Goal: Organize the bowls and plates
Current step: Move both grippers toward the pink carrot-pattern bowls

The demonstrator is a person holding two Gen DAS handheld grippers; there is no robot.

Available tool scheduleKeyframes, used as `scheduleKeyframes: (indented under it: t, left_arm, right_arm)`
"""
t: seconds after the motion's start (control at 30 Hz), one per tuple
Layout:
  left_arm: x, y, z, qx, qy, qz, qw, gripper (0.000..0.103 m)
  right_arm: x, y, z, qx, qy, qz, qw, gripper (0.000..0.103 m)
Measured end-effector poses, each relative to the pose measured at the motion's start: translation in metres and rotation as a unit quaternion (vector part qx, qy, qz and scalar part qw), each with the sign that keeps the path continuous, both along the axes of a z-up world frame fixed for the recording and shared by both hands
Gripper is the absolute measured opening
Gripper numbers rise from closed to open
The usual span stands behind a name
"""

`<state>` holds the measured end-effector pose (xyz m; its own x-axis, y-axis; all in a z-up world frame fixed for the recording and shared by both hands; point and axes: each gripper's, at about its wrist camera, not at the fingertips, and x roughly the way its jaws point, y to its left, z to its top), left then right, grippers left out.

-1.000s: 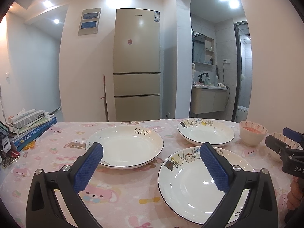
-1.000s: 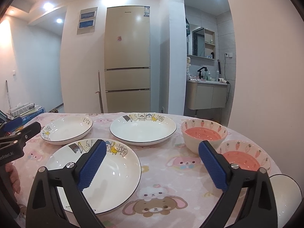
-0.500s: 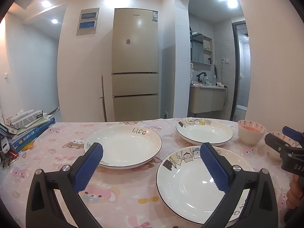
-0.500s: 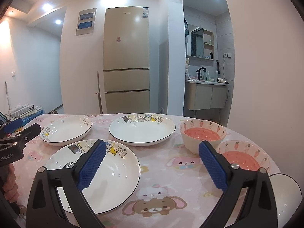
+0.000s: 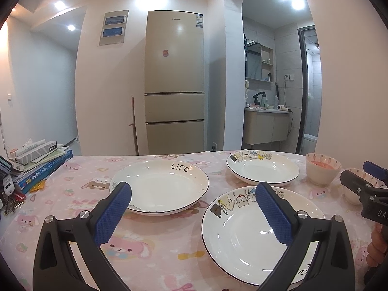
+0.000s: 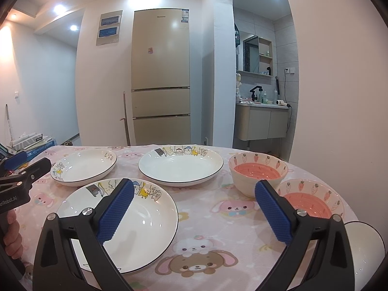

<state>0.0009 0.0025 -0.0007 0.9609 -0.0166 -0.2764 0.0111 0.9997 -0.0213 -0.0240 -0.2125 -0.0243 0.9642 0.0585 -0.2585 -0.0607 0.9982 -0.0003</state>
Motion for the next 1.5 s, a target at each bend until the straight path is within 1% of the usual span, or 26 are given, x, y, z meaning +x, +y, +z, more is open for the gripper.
scheduleKeyframes:
  t: [0.37,0.47,0.6,0.77,0.83,0.9,0.93,0.97,1.0,1.03,1.1,1.17,1.3,1.4,1.5]
  left_arm:
    - [0.000,0.000,0.000,0.000,0.000,0.000,1.0000,0.103]
    - [0.000,0.001,0.000,0.004,0.000,0.012,0.9999,0.103]
    - [0.000,0.002,0.000,0.004,0.000,0.011,0.9999,0.103]
    - [0.000,0.005,0.000,-0.002,-0.001,0.007,1.0000,0.103]
    - [-0.001,0.004,0.001,0.002,-0.002,0.005,1.0000,0.103]
    - [-0.001,0.001,0.001,0.011,0.007,0.003,0.9999,0.103]
    - [0.000,0.001,0.003,0.011,0.017,0.002,0.9998,0.102]
    - [-0.001,0.002,0.008,-0.001,0.019,-0.005,0.9998,0.102]
    - [-0.004,0.003,0.013,-0.010,0.015,-0.010,0.9998,0.101]
    - [-0.007,0.001,0.017,-0.009,0.008,-0.009,0.9999,0.101]
    - [-0.015,-0.003,0.029,0.007,-0.018,-0.002,0.9998,0.101]
    - [-0.021,-0.006,0.038,0.017,-0.032,-0.001,0.9993,0.101]
    - [-0.024,-0.015,0.053,0.016,-0.041,-0.010,0.9990,0.099]
    - [-0.026,-0.027,0.066,0.017,-0.047,-0.021,0.9985,0.098]
    - [-0.031,-0.042,0.077,0.016,-0.051,-0.035,0.9980,0.098]
  right_arm:
    - [0.000,0.000,0.000,0.000,0.000,-0.001,1.000,0.100]
    - [-0.001,-0.001,0.001,0.000,0.002,0.001,1.000,0.100]
    - [-0.001,-0.003,0.001,0.001,0.002,0.001,1.000,0.100]
    - [0.002,-0.004,0.000,0.002,0.011,0.003,1.000,0.100]
    - [0.002,-0.005,0.000,0.007,0.011,0.007,1.000,0.100]
    - [0.009,-0.010,-0.002,0.020,0.030,0.005,0.999,0.099]
    - [0.011,-0.012,-0.003,0.030,0.040,0.004,0.999,0.099]
    - [0.014,-0.015,-0.004,0.038,0.050,0.005,0.998,0.096]
    - [0.016,-0.018,-0.005,0.044,0.061,0.004,0.997,0.094]
    - [0.016,-0.020,-0.004,0.044,0.065,-0.002,0.997,0.093]
    - [0.015,-0.025,0.001,0.044,0.063,-0.008,0.997,0.093]
    - [0.012,-0.028,0.009,0.041,0.059,-0.015,0.997,0.093]
    - [0.004,-0.035,0.030,0.037,0.052,-0.021,0.998,0.093]
    - [-0.004,-0.039,0.045,0.030,0.046,-0.025,0.998,0.093]
    - [-0.012,-0.045,0.055,0.033,0.047,-0.022,0.998,0.093]
